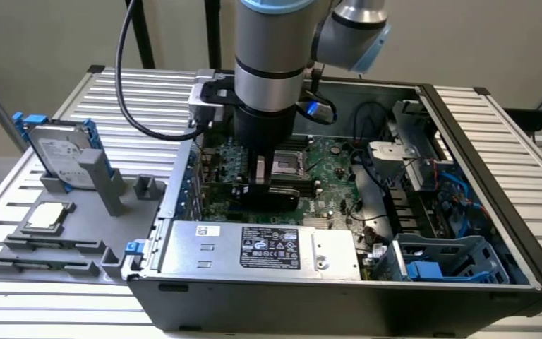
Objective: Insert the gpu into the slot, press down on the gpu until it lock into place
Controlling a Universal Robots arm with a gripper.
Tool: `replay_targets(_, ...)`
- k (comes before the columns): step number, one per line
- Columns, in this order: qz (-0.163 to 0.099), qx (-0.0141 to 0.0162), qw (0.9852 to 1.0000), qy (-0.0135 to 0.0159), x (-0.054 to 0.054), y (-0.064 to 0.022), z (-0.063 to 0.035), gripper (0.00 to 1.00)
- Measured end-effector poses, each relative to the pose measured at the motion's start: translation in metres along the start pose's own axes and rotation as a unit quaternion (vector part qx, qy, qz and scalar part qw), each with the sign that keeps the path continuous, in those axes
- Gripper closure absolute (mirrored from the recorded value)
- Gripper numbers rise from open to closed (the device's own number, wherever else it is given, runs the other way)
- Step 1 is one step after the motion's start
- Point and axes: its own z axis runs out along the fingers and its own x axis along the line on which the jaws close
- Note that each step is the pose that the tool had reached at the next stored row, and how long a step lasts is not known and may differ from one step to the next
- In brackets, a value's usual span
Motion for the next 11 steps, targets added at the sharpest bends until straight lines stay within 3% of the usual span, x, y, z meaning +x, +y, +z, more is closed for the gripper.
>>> replay_targets(11, 0.0, -0.0002, 1.0, 0.0, -0.002, 0.0004, -0.0494, 0.67)
